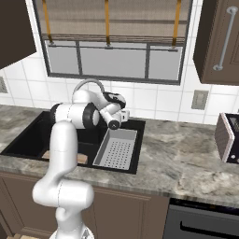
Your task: Turn on the sink faucet with hot water and rinse the cutting board for ten seconds, then turn off the faucet. Push the cutting board to reach the water if necessary.
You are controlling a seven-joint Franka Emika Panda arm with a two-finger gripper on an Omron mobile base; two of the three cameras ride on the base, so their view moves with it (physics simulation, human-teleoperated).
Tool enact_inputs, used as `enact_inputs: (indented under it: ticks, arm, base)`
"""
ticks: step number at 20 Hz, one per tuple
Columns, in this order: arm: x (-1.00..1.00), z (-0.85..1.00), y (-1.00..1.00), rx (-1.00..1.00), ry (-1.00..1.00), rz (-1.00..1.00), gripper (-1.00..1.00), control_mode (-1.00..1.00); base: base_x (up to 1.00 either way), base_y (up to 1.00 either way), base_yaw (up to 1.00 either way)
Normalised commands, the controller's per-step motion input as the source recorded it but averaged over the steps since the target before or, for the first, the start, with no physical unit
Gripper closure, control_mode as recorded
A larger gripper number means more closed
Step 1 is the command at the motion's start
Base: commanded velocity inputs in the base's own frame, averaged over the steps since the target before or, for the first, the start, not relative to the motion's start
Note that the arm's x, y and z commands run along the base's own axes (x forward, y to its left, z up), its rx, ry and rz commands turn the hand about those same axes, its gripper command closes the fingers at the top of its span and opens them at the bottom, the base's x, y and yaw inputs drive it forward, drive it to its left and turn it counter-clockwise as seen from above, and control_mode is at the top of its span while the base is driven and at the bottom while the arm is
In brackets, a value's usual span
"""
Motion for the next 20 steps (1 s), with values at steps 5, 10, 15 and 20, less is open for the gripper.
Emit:
enact_inputs:
  ticks: [5,10,15,20]
  arm:
    - [0.0,0.0,-0.04,0.0,0.0,0.0,-1.0,-1.0]
    - [0.0,0.0,-0.06,0.0,0.0,0.0,-1.0,-1.0]
    - [0.02,0.0,-0.04,0.0,0.0,0.0,-1.0,-1.0]
    - [0.04,0.0,0.0,0.0,0.0,0.0,-1.0,-1.0]
  base:
    - [0.0,0.0,0.0]
    - [0.0,0.0,0.0]
    - [0.0,0.0,0.0]
    - [0.0,0.0,0.0]
